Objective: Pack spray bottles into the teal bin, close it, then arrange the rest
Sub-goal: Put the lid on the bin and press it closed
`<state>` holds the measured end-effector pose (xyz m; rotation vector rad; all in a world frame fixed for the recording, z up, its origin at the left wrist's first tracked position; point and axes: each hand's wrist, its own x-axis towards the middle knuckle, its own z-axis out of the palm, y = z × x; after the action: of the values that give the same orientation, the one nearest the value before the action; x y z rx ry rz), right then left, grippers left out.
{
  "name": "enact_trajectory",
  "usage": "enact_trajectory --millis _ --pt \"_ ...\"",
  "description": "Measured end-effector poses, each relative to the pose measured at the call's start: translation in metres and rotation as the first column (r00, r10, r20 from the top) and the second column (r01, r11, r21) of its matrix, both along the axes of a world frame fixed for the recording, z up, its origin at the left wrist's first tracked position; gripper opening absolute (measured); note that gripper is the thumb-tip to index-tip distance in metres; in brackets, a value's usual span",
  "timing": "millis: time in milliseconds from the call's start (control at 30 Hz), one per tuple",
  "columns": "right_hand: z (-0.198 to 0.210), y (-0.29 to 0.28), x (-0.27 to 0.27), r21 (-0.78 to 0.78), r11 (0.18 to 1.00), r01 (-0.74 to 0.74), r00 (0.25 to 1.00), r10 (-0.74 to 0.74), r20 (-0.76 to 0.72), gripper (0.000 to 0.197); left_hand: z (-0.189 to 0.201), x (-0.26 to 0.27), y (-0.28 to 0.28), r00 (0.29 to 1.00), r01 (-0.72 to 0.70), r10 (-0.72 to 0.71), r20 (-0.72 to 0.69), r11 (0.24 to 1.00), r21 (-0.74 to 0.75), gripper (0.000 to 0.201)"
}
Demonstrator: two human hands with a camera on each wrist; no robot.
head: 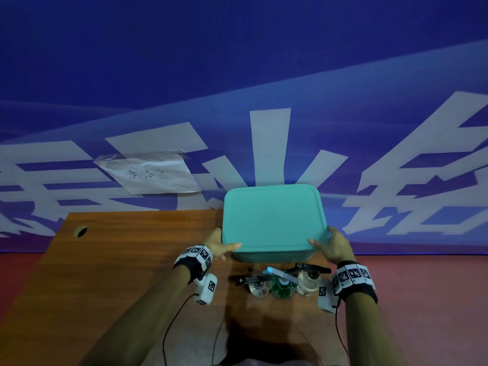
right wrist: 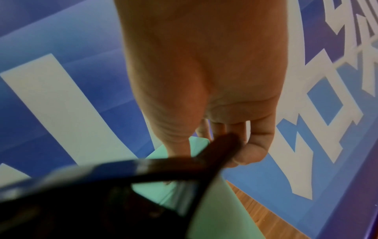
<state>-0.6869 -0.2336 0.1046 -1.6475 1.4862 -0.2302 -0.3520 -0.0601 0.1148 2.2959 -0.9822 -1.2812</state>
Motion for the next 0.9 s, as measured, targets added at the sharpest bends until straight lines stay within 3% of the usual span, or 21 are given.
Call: enact_trajectory --millis 167,467,733,900 --pt "0.002 -0.002 0.004 0.017 1.0 0.004 1.0 -0.004 0.019 0.064 0.009 -0.008 0.003 0.999 0.042 -0.042 -0.029 0.999 -0.018 0.064" --pt "0.003 -0.01 0.002 0.014 1.0 0.025 1.0 -0.025 0.015 0.07 0.021 -0.002 -0.009 0.997 0.032 -0.038 0.063 0.995 0.1 0.058" --pt "0.005 -0.019 0.006 -0.075 0.997 0.019 0.999 -0.021 -0.026 0.071 0.025 -0.002 -0.014 0.986 0.014 -0.016 0.166 1.0 0.013 0.044" --pt "0.003 -0.015 0.005 -0.075 0.997 0.025 0.999 -0.028 -0.045 0.066 0.021 -0.003 -0.015 0.983 0.013 -0.013 0.181 1.0 -0.001 0.047"
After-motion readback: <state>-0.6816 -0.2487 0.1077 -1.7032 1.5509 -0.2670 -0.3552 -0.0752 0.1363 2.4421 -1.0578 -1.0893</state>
